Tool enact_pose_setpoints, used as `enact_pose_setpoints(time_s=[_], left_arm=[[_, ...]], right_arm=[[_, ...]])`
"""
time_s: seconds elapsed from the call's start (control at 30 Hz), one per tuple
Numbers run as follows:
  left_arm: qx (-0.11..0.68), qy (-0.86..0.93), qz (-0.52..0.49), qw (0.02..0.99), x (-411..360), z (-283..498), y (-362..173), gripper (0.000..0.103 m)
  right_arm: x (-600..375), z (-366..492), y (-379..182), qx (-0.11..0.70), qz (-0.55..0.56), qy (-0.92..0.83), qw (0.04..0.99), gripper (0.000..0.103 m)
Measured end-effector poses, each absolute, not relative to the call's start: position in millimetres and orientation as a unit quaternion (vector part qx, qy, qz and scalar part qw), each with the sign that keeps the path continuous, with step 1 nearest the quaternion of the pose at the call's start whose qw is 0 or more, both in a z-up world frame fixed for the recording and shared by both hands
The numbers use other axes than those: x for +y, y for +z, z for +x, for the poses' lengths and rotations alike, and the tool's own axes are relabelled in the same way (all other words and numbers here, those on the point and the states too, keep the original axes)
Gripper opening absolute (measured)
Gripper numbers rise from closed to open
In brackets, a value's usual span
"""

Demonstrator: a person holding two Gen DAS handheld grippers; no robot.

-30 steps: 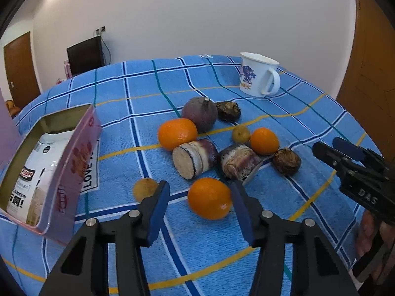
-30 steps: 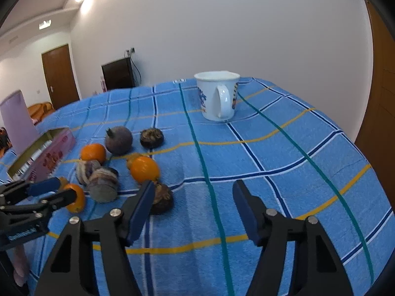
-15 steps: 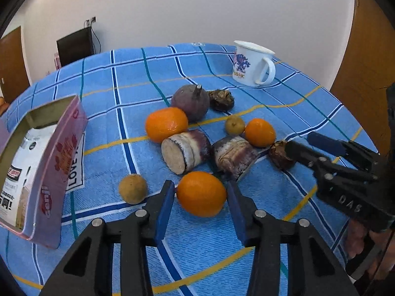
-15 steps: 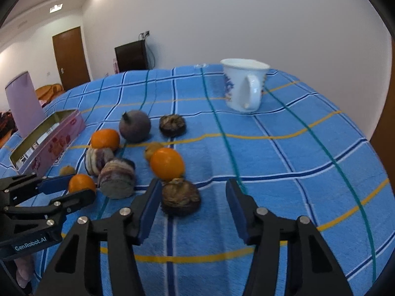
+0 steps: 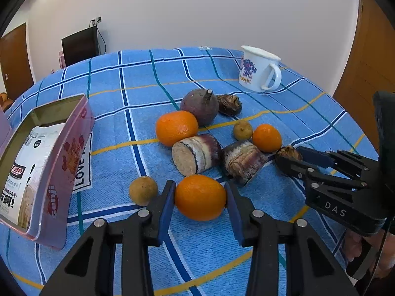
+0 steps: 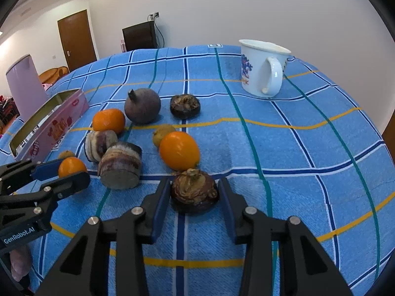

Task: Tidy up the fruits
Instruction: 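Grasp the orange with the left tool while the right tool grasps the dark mangosteen, then carry the orange and mangosteen over the pink tin with both tools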

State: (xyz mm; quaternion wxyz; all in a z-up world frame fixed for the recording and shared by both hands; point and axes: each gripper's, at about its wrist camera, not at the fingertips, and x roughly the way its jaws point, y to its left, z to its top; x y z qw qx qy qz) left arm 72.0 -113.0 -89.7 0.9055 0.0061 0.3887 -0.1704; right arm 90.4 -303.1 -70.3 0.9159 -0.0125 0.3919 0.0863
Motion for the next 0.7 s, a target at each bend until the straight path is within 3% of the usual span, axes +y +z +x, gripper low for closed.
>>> enact_pose_setpoints(time_s=[0.7], left_arm=[[0.29, -0.139, -0.02, 0.946, -85, 48, -64, 0.042]], right_arm=[[-289, 65, -52, 0.318, -0.023, 0.093, 0.943, 0.042]])
